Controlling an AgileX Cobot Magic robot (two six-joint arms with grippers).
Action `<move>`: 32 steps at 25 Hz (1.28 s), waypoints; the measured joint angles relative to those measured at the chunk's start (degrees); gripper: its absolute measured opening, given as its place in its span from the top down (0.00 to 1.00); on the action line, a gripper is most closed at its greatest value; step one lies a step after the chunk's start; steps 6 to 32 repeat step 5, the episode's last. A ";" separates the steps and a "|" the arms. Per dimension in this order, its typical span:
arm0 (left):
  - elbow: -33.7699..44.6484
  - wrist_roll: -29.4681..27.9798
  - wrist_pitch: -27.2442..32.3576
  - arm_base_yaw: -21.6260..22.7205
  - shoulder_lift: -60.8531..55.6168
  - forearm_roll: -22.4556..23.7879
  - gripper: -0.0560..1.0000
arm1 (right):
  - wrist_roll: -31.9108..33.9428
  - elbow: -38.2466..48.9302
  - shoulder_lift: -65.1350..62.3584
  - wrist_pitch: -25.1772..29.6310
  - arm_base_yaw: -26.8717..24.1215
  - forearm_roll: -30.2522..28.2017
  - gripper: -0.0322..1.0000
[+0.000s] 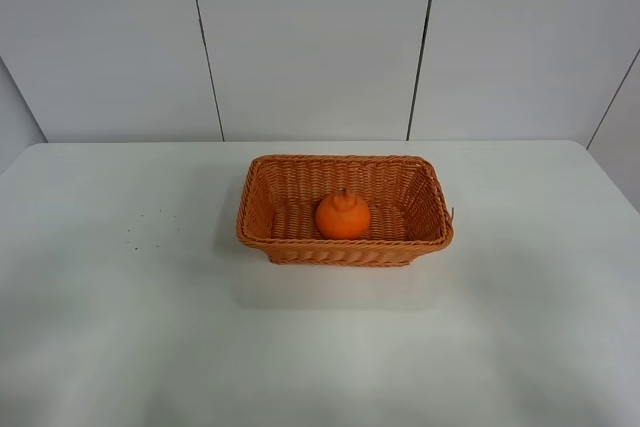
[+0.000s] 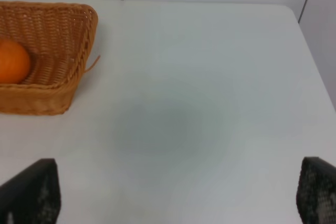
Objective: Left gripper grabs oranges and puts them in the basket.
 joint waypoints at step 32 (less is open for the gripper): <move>0.00 0.00 0.00 0.00 0.00 0.00 0.23 | 0.00 0.00 0.00 0.00 0.00 0.00 0.30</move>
